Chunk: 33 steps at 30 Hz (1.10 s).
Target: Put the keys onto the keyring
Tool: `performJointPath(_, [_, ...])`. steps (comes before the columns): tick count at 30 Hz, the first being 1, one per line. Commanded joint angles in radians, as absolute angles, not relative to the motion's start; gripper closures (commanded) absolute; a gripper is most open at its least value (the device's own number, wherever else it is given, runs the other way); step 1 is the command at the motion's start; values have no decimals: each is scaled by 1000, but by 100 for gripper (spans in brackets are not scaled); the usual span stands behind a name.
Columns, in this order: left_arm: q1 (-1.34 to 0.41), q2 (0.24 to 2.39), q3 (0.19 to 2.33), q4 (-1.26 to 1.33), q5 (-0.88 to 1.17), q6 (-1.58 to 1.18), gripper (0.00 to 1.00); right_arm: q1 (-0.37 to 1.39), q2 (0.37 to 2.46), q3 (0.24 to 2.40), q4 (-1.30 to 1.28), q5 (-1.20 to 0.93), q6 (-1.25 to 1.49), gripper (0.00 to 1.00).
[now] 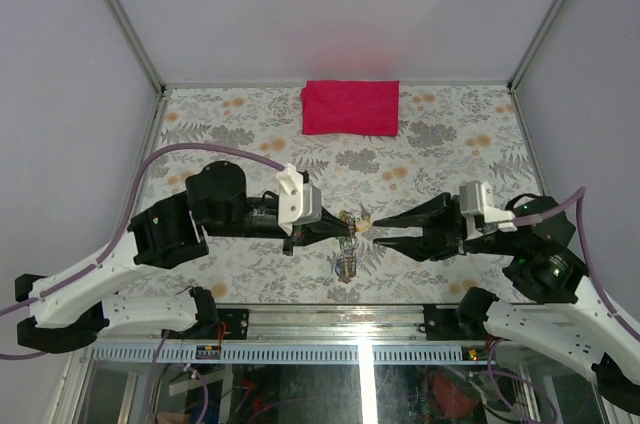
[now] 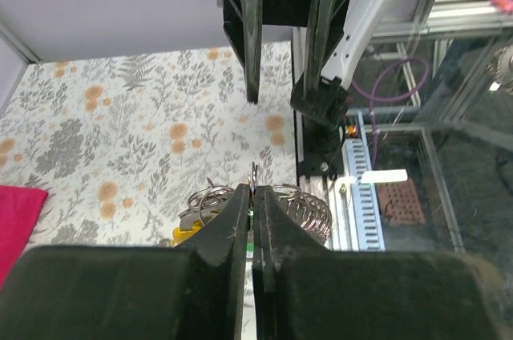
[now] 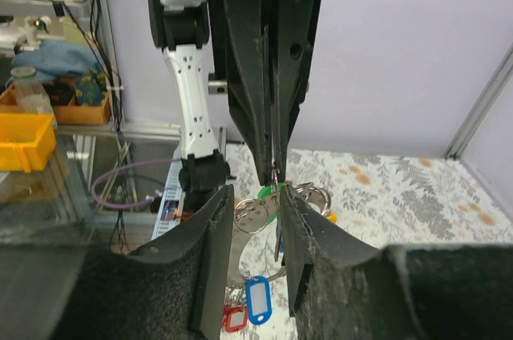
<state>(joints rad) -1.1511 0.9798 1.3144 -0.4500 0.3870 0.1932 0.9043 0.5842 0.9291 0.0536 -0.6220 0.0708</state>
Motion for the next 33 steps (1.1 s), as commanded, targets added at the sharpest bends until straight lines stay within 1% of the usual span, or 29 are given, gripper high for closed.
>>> performJointPath(1, [-1153, 1036, 1450, -662, 382, 342, 100, 903, 644, 993, -73, -672, 2, 64])
performJointPath(7, [-1156, 1132, 1608, -868, 344, 417, 100, 903, 678, 987, -59, -686, 8, 63])
performJointPath(15, [-1188, 1225, 1747, -1024, 275, 447, 100, 903, 702, 957, -9, -680, 11, 60])
performJointPath(23, [-1225, 1275, 1814, -1091, 220, 449, 100, 903, 747, 945, 15, -693, 14, 59])
performJointPath(33, [-1239, 1297, 1837, -1106, 185, 445, 100, 903, 795, 957, 7, -706, 7, 56])
